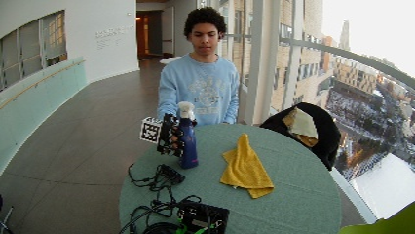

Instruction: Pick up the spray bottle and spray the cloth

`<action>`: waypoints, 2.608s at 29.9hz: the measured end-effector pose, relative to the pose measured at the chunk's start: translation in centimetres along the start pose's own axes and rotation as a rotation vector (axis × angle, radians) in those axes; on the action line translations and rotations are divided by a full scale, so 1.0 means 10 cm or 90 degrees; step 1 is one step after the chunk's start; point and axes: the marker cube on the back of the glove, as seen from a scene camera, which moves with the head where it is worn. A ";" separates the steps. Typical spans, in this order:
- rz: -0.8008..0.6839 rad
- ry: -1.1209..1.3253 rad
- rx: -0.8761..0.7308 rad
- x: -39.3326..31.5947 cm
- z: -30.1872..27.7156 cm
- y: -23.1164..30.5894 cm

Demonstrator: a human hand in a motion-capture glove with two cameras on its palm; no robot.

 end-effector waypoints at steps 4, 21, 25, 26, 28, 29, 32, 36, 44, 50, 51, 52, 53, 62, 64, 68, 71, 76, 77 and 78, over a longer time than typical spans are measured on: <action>-0.023 0.014 0.017 -0.02 0.00 -0.02; -0.052 0.146 -0.174 -0.48 -0.03 -0.28; -0.042 0.189 -0.236 -0.62 -0.02 -0.38; -0.034 0.201 -0.251 -0.65 0.00 -0.42; -0.014 0.224 -0.289 -0.68 0.03 -0.48; -0.002 0.234 -0.310 -0.69 0.04 -0.51; 0.038 0.264 -0.373 -0.68 0.08 -0.59; 0.063 0.314 -0.429 -0.61 0.15 -0.64; 0.124 0.377 -0.522 -0.50 0.28 -0.67; 0.143 0.406 -0.547 -0.45 0.34 -0.66; 0.145 0.407 -0.549 -0.45 0.35 -0.66; 0.148 0.408 -0.550 -0.44 0.35 -0.66; 0.151 0.408 -0.552 -0.44 0.35 -0.66; 0.165 0.413 -0.568 -0.41 0.39 -0.65; 0.171 0.410 -0.569 -0.40 0.40 -0.65; 0.180 0.405 -0.574 -0.39 0.41 -0.64; 0.183 0.406 -0.578 -0.38 0.41 -0.64; 0.185 0.412 -0.583 -0.39 0.41 -0.64; 0.186 0.412 -0.583 -0.39 0.41 -0.64; 0.186 0.413 -0.583 -0.40 0.42 -0.64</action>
